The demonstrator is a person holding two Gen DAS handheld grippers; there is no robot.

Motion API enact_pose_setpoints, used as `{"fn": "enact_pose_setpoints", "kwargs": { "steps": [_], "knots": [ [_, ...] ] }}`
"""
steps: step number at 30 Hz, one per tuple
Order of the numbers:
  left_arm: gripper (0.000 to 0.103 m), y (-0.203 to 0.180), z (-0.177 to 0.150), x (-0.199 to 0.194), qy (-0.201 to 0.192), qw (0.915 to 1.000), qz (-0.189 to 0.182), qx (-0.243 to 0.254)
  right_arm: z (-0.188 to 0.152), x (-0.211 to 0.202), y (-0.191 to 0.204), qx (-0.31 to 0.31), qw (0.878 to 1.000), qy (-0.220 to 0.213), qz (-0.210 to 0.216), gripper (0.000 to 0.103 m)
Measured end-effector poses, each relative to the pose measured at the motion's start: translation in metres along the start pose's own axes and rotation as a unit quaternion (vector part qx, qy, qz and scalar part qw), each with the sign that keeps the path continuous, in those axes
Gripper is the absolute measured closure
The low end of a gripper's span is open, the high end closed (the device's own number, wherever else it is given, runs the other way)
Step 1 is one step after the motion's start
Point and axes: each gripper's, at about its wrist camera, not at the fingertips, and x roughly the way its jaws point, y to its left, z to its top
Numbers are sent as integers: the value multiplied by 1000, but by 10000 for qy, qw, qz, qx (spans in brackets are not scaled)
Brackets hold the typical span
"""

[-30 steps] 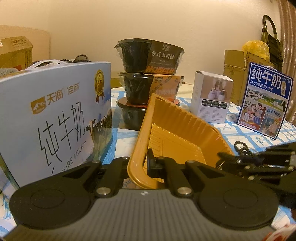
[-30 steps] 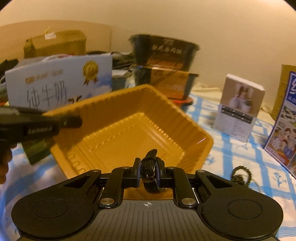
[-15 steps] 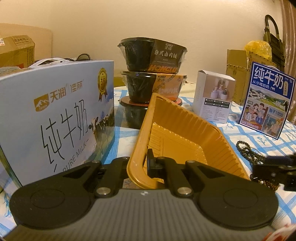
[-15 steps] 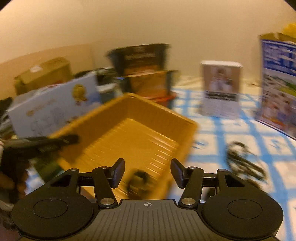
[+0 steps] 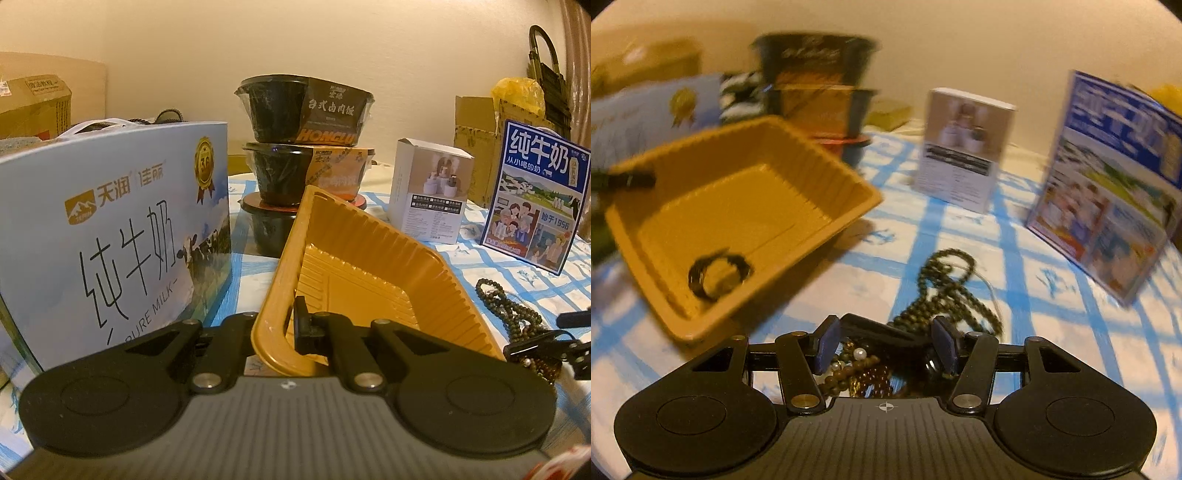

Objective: Organize jewelry
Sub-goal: 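Grasp another black piece from the bead pile with the right tool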

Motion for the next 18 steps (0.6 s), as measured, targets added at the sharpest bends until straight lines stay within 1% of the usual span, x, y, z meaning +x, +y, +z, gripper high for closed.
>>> {"fn": "enact_pose_setpoints", "kwargs": {
  "steps": [2, 5, 8, 11, 13, 16, 18],
  "knots": [
    [97, 0, 0, 0, 0, 10000, -1, -2, 1, 10, 0, -274, 9995, 89, 91, 48],
    [97, 0, 0, 0, -12, 10000, -6, 12, 3, 21, -4, -515, 9981, 248, 223, 48],
    [97, 1, 0, 0, -7, 10000, -11, -4, 2, 28, -9, -628, 9962, 459, 396, 48],
    [97, 1, 0, 1, -8, 10000, -17, -7, 2, 31, -14, -510, 9954, 598, 539, 49],
    [97, 1, 0, 0, -13, 10000, -18, -17, 2, 29, -14, -422, 9947, 685, 646, 64],
    [97, 1, 0, 0, -15, 10000, -18, -39, 5, 25, -12, -215, 9923, 806, 910, 74],
    [97, 1, 0, 0, -19, 10000, -22, -36, 6, 24, -9, -151, 9922, 843, 901, 74]
  ]
}}
